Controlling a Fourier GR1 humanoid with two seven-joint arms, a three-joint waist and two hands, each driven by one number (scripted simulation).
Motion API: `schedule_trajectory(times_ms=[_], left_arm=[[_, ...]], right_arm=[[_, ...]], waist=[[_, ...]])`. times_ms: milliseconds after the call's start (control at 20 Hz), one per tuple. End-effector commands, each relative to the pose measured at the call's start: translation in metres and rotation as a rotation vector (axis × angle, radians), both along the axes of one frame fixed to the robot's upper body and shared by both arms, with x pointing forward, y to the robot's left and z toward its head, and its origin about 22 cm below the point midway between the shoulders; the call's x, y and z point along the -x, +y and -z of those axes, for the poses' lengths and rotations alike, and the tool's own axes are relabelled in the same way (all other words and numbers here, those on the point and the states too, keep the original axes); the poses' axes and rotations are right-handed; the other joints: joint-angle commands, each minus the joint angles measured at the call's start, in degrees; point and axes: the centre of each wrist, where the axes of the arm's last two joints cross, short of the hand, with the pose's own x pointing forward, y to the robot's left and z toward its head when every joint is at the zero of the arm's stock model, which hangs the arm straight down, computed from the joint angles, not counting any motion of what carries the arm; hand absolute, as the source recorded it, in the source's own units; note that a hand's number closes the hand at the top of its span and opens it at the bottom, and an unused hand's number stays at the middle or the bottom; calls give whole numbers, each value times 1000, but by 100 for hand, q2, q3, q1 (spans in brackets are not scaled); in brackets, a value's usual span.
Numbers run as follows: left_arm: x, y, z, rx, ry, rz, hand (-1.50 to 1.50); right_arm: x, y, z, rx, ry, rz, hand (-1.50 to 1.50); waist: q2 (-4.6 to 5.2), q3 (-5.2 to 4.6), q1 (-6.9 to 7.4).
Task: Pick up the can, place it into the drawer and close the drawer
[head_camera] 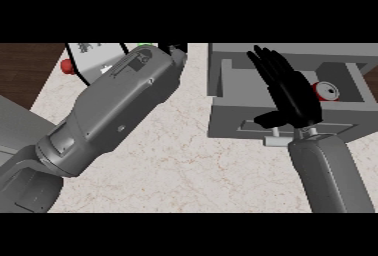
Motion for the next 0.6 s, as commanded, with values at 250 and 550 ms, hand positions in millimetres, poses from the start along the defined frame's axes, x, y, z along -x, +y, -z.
schedule_trajectory(times_ms=[250, 550], left_arm=[[6, 34, -1, -3, -10, -49, -150], [14, 46, 8, -6, 6, -32, -150]], right_arm=[[-42, 18, 56, 100, 8, 70, -150], [-65, -7, 69, 138, -10, 139, -150]], waist=[[11, 4, 1], [45, 7, 53]])
